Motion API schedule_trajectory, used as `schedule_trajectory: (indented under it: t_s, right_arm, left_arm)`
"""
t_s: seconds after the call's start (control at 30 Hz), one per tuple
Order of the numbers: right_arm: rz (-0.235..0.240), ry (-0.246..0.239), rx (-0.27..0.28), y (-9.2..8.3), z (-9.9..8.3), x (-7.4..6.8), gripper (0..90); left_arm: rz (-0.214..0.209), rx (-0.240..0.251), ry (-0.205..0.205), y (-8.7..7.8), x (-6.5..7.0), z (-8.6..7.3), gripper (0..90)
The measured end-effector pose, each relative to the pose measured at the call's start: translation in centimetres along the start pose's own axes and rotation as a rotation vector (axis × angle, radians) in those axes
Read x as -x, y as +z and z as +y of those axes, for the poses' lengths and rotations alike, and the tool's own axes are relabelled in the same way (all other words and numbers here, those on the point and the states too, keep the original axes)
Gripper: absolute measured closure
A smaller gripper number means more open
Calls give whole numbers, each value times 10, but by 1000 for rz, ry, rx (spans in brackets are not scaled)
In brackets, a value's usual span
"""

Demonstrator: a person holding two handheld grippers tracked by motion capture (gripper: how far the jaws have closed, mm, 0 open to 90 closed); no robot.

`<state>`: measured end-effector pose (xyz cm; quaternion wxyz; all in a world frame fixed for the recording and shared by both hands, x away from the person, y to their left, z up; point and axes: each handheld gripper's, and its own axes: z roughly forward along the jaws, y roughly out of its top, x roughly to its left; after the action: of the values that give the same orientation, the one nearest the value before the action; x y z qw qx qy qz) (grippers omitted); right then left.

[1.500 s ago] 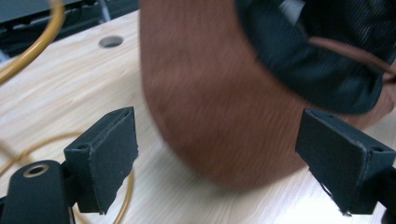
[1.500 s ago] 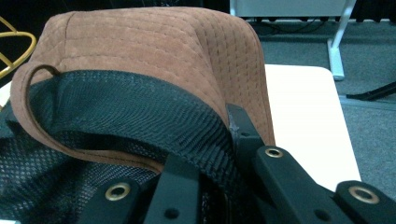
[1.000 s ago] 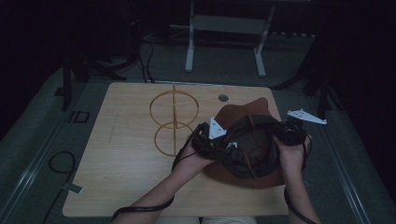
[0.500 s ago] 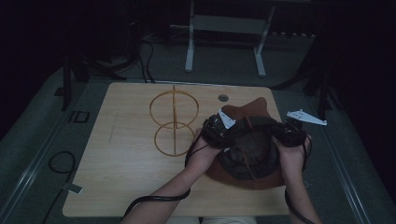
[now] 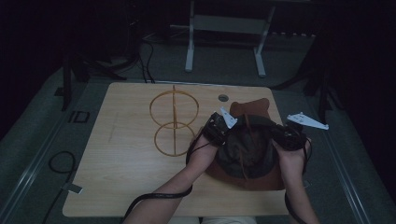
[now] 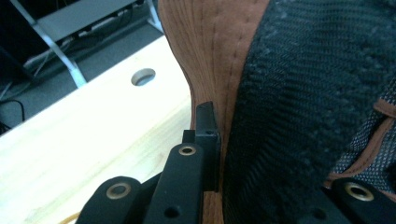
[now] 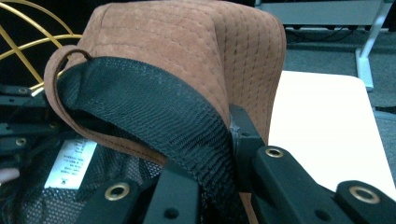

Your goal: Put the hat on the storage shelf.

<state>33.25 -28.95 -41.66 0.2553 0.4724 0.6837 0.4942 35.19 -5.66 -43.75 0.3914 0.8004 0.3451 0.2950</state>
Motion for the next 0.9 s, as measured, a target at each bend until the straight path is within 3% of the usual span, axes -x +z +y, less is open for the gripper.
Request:
schedule_trajectory:
  t_s: [0.23, 0.4, 0.5, 0.63, 0.8, 0.9]
  right_arm:
    - [2, -15, 23, -9, -1, -3, 834]
    - [-2, -25, 33, -16, -2, -1, 813]
    - [22, -23, 36, -24, -2, 1, 730]
    - [65, -60, 56, -38, -4, -3, 641]
    - [99, -90, 24, -49, -10, -4, 566]
    - [137, -111, -13, -57, -16, -2, 530]
  left_arm:
    - [-18, 29, -16, -11, -2, 6, 872]
    - [-15, 53, 9, -16, 3, 11, 873]
    - [-16, 76, 6, -21, 0, 15, 874]
    - [-19, 90, 10, -28, -4, 20, 873]
    - [-6, 110, 36, -35, -3, 22, 873]
    - [-24, 129, 38, -38, -4, 21, 872]
